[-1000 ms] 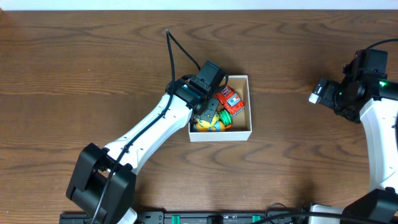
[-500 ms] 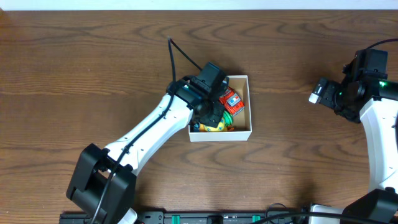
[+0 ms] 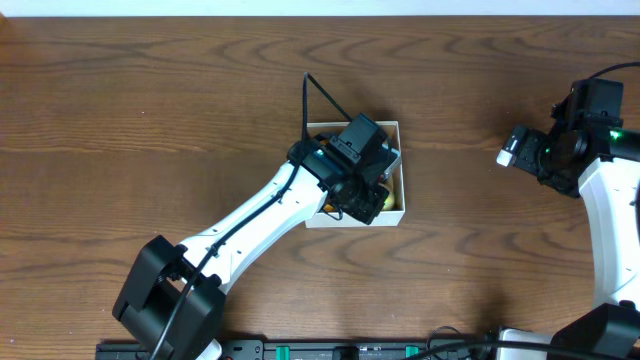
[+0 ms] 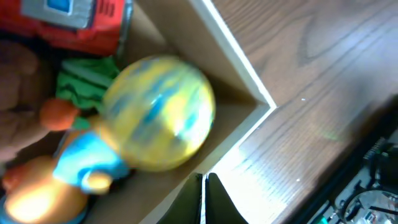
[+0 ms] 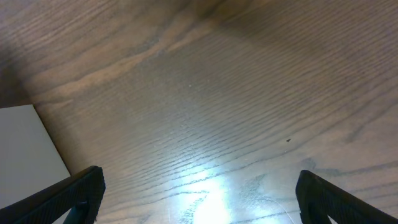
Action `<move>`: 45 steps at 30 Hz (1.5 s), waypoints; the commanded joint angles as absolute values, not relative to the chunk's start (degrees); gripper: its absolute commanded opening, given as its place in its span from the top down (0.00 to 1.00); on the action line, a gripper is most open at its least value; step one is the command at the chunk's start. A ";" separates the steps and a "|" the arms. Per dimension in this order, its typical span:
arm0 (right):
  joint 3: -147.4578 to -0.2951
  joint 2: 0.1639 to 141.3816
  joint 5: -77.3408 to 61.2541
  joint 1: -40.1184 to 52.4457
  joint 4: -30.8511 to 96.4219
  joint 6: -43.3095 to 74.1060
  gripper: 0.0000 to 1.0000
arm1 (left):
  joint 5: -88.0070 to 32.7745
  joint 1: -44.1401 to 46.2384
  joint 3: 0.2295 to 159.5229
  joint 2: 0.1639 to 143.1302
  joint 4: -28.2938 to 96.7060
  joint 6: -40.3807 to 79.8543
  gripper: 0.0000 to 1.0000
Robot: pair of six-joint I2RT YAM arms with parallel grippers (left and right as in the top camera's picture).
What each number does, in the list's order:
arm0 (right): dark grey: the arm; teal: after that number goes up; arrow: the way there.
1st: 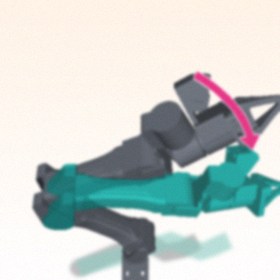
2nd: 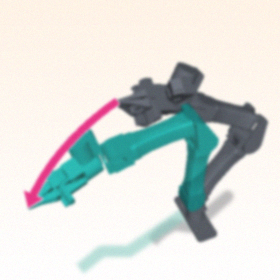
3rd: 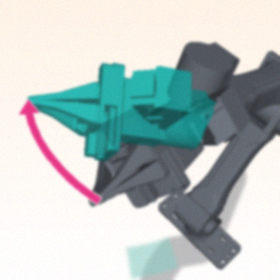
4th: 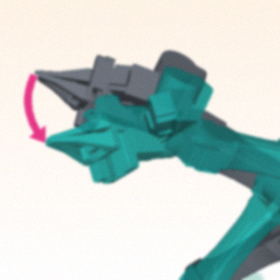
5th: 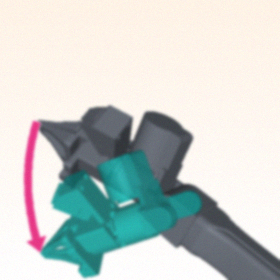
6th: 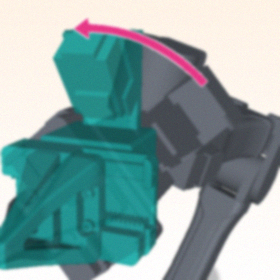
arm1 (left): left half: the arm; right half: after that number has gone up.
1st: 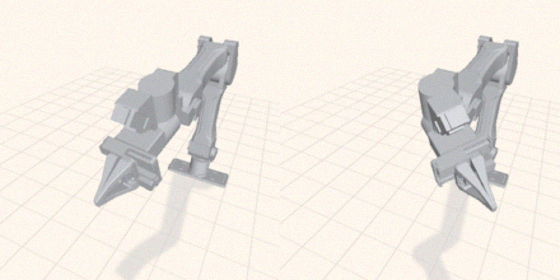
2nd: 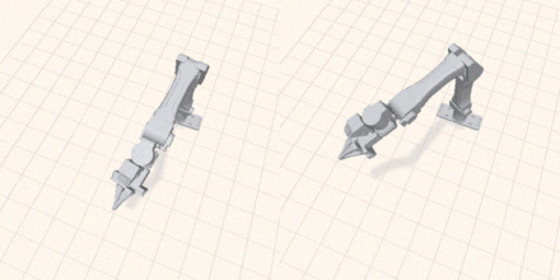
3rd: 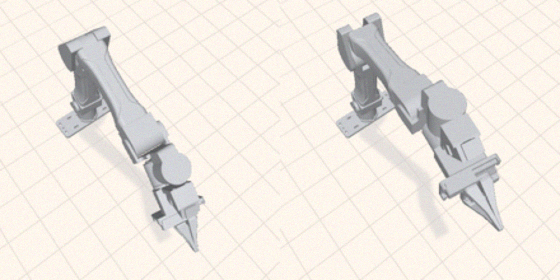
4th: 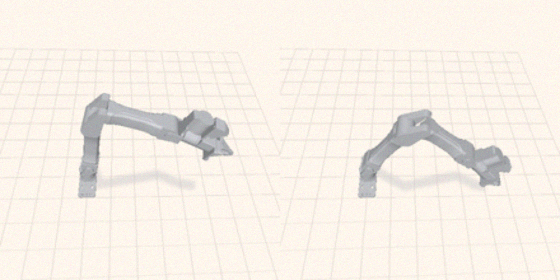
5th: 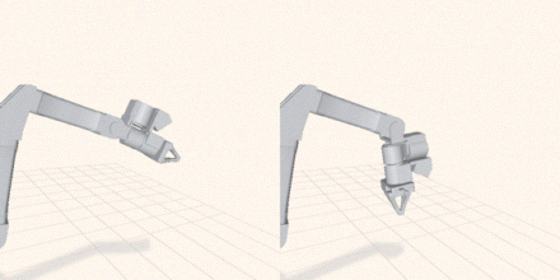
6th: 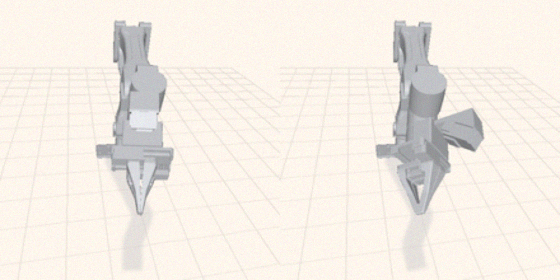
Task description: Pack container
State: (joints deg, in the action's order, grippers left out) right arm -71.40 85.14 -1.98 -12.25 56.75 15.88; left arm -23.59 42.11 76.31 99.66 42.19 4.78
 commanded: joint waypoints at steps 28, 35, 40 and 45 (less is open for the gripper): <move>-74.04 85.52 5.78 4.03 47.88 9.52 0.01 | -7.18 17.54 78.74 90.04 42.33 8.45 0.02; -74.04 85.52 6.61 6.00 40.45 9.56 0.01 | -7.20 10.41 78.67 90.02 42.37 8.43 0.02; -74.04 84.66 6.68 5.98 41.01 6.85 0.01 | -7.49 7.70 78.67 89.06 43.00 8.56 0.02; -73.91 78.59 9.08 6.04 45.56 13.34 0.01 | -6.26 7.46 77.23 83.09 46.13 9.06 0.02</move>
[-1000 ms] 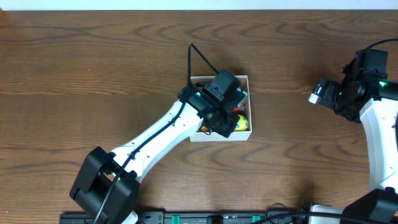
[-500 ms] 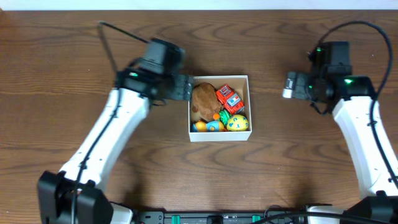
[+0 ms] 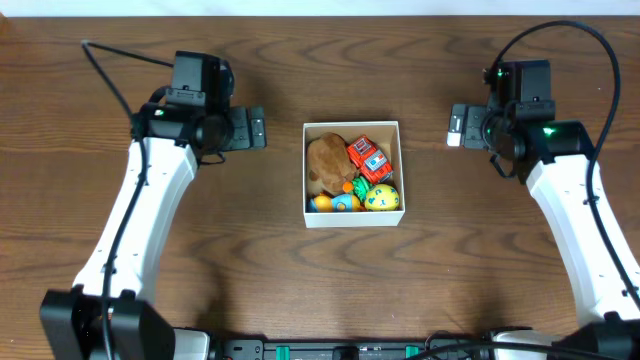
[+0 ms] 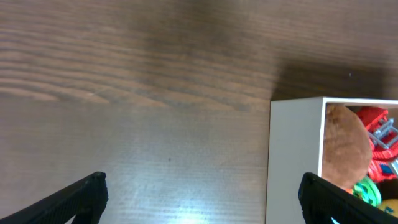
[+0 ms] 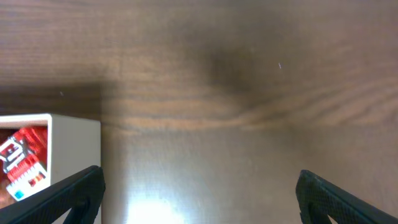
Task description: Pack container
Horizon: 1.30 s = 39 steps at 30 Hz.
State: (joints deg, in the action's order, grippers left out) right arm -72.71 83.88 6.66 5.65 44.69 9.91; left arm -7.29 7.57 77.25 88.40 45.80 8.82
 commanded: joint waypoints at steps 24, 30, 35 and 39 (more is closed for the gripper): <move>-40.47 25.28 15.73 12.82 51.62 22.50 0.01 | 1.10 7.46 39.44 24.67 44.88 14.06 0.02; -40.34 25.52 13.91 12.82 52.77 23.55 0.01 | 1.10 7.46 39.33 24.99 44.97 14.06 0.02; -40.34 25.50 13.91 12.82 53.56 23.55 0.01 | 1.10 7.46 39.33 24.99 44.95 14.06 0.02; -40.34 25.50 13.93 12.82 53.69 23.55 0.01 | 1.10 7.46 39.33 24.99 44.95 14.06 0.02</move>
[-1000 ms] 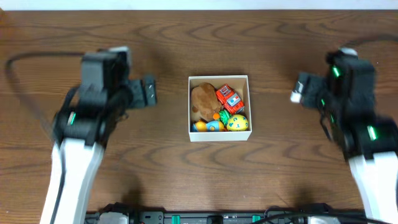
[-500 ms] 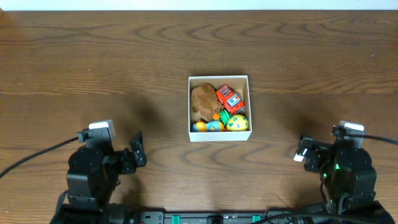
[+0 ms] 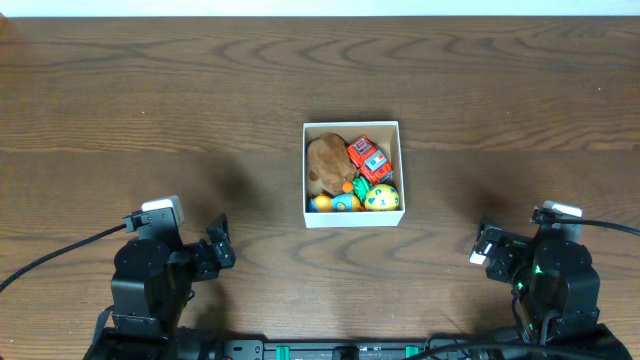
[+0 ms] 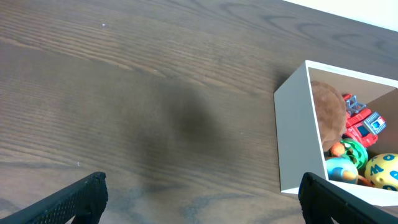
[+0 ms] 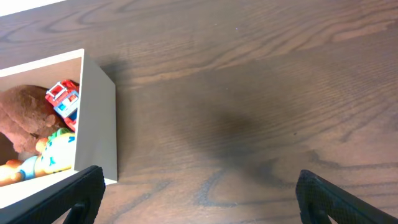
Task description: Pack container
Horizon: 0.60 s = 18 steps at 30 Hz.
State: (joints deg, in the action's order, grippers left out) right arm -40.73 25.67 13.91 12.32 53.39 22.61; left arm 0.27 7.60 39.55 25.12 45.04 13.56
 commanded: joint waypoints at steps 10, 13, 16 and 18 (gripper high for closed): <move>-36.51 20.97 11.20 12.12 51.57 16.21 0.01 | 1.10 7.46 39.33 24.99 44.97 14.06 0.02; -30.44 14.37 7.40 11.18 46.39 10.48 0.01 | 1.10 7.46 39.33 24.99 44.97 14.06 0.02; -23.42 7.60 4.86 10.00 39.83 9.06 0.01 | 1.10 7.46 39.33 24.99 44.95 14.06 0.02; -18.26 3.64 3.92 8.91 31.94 8.36 0.01 | 1.10 7.46 39.33 24.99 44.95 14.06 0.02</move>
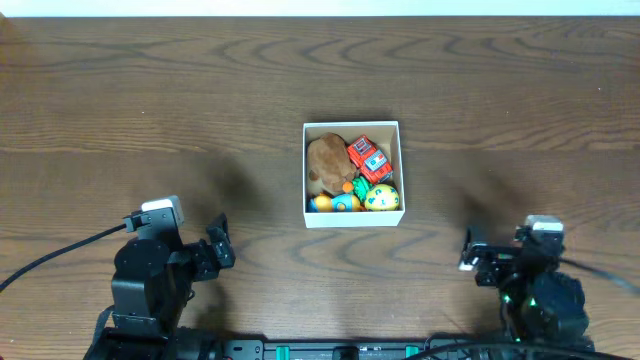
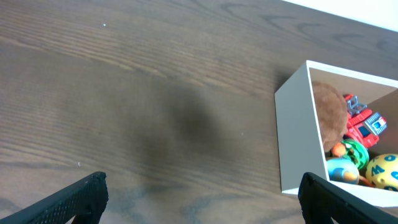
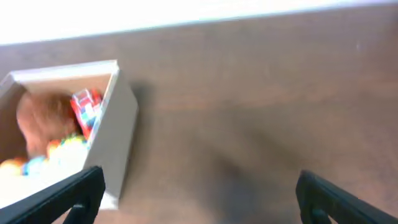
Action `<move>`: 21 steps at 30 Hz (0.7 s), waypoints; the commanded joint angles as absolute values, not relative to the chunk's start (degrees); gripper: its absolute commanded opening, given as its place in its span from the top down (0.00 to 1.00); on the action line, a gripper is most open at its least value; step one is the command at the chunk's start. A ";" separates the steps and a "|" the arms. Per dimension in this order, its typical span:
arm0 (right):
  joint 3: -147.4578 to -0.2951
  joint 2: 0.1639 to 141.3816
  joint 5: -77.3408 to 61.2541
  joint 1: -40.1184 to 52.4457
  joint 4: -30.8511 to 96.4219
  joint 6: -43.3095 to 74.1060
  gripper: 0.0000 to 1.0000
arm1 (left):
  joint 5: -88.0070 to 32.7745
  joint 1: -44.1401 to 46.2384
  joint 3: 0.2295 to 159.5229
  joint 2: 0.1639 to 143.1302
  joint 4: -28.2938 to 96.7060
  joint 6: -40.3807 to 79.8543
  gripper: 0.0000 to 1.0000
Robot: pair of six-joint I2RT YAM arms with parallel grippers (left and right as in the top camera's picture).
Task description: Pack container
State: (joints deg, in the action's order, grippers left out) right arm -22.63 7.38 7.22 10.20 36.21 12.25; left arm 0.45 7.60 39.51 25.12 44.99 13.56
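A white open box (image 1: pixel 352 175) sits mid-table, filled with a brown plush toy (image 1: pixel 323 161), a red toy truck (image 1: pixel 368 158), a yellow ball (image 1: pixel 380 197), a blue toy (image 1: pixel 333 203) and a green piece. The box shows too in the left wrist view (image 2: pixel 292 134) and, blurred, in the right wrist view (image 3: pixel 115 143). My left gripper (image 2: pixel 199 199) stands open near the table's front left, far from the box, nothing between its fingers. My right gripper (image 3: pixel 199 199) stands open at the front right, also empty.
Dark wood table (image 1: pixel 150 100) runs around the box on all sides. Both arm bases sit at the front edge, with a black rail (image 1: pixel 330 350) between them.
The right arm has shifted a little left and back at the front edge, and its view now tilts up and blurs. The left arm and the box contents have not changed.
My left gripper was down in the box over the yellow ball while the right hung at the far right. Then both grippers stood open and empty either side of the filled box. After that both arms were drawn back to the front edge, where they are now.
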 commanded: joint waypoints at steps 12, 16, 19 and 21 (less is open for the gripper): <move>-0.30 0.27 2.07 4.64 -3.66 0.99 0.01 | 1.10 7.46 39.33 24.99 44.95 14.06 0.02; -0.30 0.34 -0.54 4.54 4.25 3.01 0.01 | 1.10 7.46 39.33 24.99 44.95 14.06 0.02; -0.32 0.38 -0.89 4.56 4.23 3.14 0.01 | 1.10 7.46 39.33 24.99 44.95 14.06 0.02; -0.32 0.38 -0.89 4.56 4.19 3.14 0.01 | 1.10 7.46 39.33 24.99 44.97 14.06 0.02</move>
State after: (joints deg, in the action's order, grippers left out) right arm -0.40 0.84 0.36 4.97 3.95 3.20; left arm 0.45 7.60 39.44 25.12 44.99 13.56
